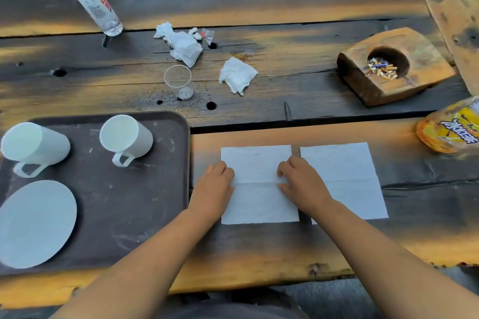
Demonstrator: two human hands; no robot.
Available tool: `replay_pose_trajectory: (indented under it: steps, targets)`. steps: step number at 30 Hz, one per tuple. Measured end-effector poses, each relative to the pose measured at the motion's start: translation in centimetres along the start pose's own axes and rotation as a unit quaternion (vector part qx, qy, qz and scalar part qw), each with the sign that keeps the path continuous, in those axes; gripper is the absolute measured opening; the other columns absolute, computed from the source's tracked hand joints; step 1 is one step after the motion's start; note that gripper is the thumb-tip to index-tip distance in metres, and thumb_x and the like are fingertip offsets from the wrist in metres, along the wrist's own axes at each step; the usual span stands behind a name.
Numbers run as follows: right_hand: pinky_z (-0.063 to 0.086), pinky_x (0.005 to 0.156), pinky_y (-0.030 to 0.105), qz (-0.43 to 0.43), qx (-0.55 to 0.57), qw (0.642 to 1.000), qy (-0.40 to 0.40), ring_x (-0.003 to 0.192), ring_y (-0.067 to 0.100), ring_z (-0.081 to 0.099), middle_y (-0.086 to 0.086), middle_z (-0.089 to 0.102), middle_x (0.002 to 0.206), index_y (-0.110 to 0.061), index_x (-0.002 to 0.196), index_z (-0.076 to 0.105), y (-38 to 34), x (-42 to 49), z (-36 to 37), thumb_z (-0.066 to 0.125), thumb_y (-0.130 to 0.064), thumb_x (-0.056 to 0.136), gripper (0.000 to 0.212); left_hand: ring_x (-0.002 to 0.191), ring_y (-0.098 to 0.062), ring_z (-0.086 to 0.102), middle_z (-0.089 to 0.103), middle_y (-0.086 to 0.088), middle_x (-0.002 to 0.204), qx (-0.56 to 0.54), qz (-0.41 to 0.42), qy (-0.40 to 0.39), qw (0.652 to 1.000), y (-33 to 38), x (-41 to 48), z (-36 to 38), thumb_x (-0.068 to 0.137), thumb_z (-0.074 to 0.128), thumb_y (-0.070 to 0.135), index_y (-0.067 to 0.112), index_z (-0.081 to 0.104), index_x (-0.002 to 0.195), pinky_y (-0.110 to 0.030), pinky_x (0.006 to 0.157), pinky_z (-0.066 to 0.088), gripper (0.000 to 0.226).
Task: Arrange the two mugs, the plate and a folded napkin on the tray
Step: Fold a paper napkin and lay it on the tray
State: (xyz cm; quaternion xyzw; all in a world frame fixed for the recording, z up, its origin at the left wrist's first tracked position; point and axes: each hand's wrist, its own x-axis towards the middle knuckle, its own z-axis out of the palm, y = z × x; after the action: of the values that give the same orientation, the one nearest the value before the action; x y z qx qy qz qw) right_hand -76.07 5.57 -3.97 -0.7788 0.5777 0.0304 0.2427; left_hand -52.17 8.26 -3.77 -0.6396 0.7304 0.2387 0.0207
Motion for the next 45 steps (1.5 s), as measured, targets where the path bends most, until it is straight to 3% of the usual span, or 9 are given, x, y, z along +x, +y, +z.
replay_pose_trajectory:
  steps: [11,16,23,28,32,35,38,42,45]
  targets:
    - [0.051,0.075,0.034,0.001,-0.012,0.999,0.030,0.090,0.023,0.052,0.004,0.054,0.099,-0.012,0.094,0.063,-0.5,-0.3,0.4,0.063,-0.015,0.092,0.004,0.096,-0.024,0.048,0.055,-0.003,0.110,-0.001,0.001,0.032,0.999,-0.3,-0.4,1.1,0.098,0.052,0.010,0.010,0.061,0.104,-0.038,0.078,0.047,0.012]
    - [0.050,0.075,0.032,0.003,-0.009,1.000,0.028,0.090,0.022,0.052,0.004,0.054,0.099,-0.011,0.093,0.063,-0.8,-0.6,0.2,0.057,-0.016,0.095,0.008,0.096,-0.022,0.050,0.056,-0.002,0.106,-0.010,0.001,0.036,0.999,-0.4,-0.7,1.3,0.100,0.049,0.012,0.010,0.063,0.102,-0.038,0.076,0.049,0.014]
    - [0.048,0.074,0.032,0.001,0.021,1.000,0.011,0.095,0.020,0.051,0.001,0.056,0.100,-0.012,0.093,0.061,-1.3,-1.3,-0.9,0.056,-0.014,0.095,0.007,0.100,-0.021,0.049,0.054,-0.003,0.103,-0.073,0.000,0.052,0.996,-0.5,-1.7,0.5,0.098,0.053,0.012,0.007,0.062,0.099,-0.042,0.078,0.051,0.010]
    - [0.050,0.074,0.037,0.012,0.051,0.999,0.009,0.087,0.021,0.056,-0.001,0.062,0.096,-0.015,0.093,0.058,-2.1,-1.9,-2.6,0.053,-0.015,0.094,0.005,0.097,-0.023,0.050,0.055,-0.006,0.101,-0.103,0.038,0.090,0.990,-0.5,-2.7,-0.9,0.095,0.057,0.010,0.005,0.061,0.094,-0.038,0.082,0.047,0.006]
    - [0.053,0.072,0.043,0.025,0.073,0.997,0.007,0.080,0.028,0.060,0.001,0.067,0.086,-0.016,0.092,0.054,-2.9,-2.7,-3.7,0.050,-0.014,0.093,0.005,0.086,-0.019,0.049,0.054,-0.001,0.096,-0.144,0.051,0.122,0.981,-0.3,-3.2,-2.4,0.091,0.059,0.008,0.010,0.055,0.087,-0.030,0.074,0.041,0.005]
    - [0.051,0.069,0.042,0.026,0.092,0.995,0.018,0.075,0.028,0.059,0.002,0.066,0.081,-0.019,0.087,0.050,-3.4,-3.1,-4.9,0.050,-0.014,0.092,0.007,0.083,-0.019,0.051,0.054,0.000,0.093,-0.176,0.055,0.135,0.973,-0.1,-3.5,-3.7,0.089,0.059,0.008,0.013,0.052,0.085,-0.033,0.072,0.043,0.009]
    - [0.051,0.071,0.040,0.027,0.135,0.990,0.042,0.078,0.025,0.060,-0.001,0.065,0.084,-0.021,0.090,0.050,-3.8,-3.3,-6.0,0.055,-0.013,0.091,0.010,0.094,-0.020,0.057,0.056,0.000,0.097,-0.212,0.054,0.142,0.965,0.1,-3.7,-4.9,0.089,0.059,0.008,0.015,0.051,0.087,-0.037,0.081,0.047,0.010]
    - [0.051,0.071,0.031,0.051,0.264,0.958,0.105,0.086,0.013,0.063,-0.006,0.064,0.091,-0.024,0.100,0.060,-4.5,-3.4,-8.2,0.062,-0.009,0.088,0.019,0.100,-0.005,0.059,0.065,0.009,0.100,-0.312,0.014,0.140,0.940,0.8,-4.1,-7.3,0.086,0.057,0.012,0.027,0.048,0.078,-0.030,0.083,0.046,0.019]
    - [0.047,0.067,0.019,0.051,0.336,0.931,0.132,0.083,0.002,0.061,-0.010,0.068,0.088,-0.030,0.090,0.066,-5.3,-3.1,-10.0,0.064,-0.009,0.086,0.021,0.080,-0.012,0.059,0.065,0.005,0.082,-0.389,-0.019,0.142,0.910,1.5,-4.3,-9.5,0.080,0.053,0.024,0.026,0.049,0.076,-0.032,0.072,0.045,0.007]
